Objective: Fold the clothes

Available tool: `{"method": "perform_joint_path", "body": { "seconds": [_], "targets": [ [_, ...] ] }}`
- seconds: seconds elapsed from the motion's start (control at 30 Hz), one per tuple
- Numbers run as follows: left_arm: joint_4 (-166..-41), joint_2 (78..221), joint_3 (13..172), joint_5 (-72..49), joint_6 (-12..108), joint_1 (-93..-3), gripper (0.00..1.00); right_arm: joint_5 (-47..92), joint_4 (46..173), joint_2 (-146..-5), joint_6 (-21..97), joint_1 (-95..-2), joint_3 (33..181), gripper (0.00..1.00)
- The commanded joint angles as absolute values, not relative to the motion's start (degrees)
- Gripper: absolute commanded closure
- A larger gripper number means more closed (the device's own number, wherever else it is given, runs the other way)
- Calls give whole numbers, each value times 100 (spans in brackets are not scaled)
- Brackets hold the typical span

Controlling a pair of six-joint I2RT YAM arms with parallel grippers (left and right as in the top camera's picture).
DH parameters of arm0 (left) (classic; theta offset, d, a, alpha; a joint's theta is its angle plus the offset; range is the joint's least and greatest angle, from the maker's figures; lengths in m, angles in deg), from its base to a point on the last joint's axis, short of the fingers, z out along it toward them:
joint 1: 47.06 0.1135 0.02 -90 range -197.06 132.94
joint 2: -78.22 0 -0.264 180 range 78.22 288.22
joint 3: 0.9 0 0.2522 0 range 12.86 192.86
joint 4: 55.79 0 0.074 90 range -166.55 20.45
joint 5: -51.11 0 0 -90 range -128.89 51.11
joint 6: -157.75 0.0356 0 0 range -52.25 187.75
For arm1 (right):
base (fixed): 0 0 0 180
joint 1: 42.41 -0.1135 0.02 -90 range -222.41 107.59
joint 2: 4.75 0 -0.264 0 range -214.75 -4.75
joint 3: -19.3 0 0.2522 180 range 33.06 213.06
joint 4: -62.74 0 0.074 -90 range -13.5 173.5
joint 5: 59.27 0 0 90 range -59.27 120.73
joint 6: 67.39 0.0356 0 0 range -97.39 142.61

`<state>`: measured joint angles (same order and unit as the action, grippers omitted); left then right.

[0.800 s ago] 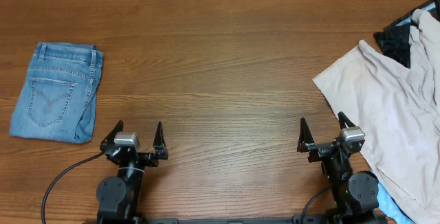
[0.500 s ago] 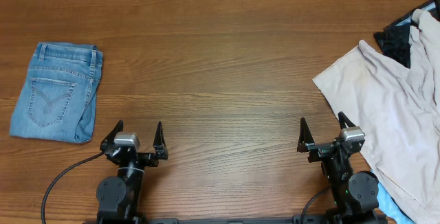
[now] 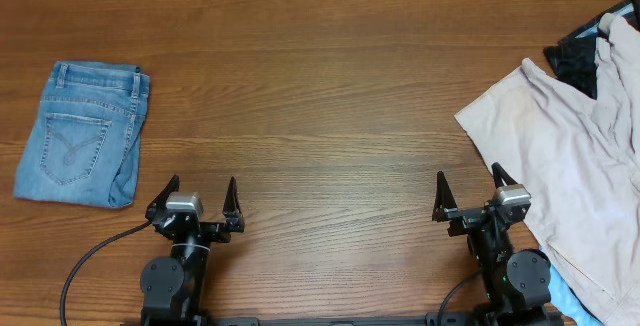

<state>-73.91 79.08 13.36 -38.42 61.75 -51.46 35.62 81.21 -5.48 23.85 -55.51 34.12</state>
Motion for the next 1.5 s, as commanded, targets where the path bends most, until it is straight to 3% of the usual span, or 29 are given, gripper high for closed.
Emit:
{"method": "perform_joint_path", "body": {
  "seconds": [0.0,0.93,1.27,1.47],
  "targets": [
    [-7398,7851,1314,-3798,6192,-5118,0,3555,8090,-491,2346,-5523,3351,0],
    [-7370,7851,1316,-3774,6175,-5118,0,3579,8145,-491,2433,-5518,3390,0],
    [-8056,7884,2011,-3785,6201,-5118,0,3975,9058,-646,2435,-5518,4339,0],
    [-8493,8455,2651,-3780,6273,-5118,0,4040,9318,-1494,2689,-5516,4951,0]
  ]
}}
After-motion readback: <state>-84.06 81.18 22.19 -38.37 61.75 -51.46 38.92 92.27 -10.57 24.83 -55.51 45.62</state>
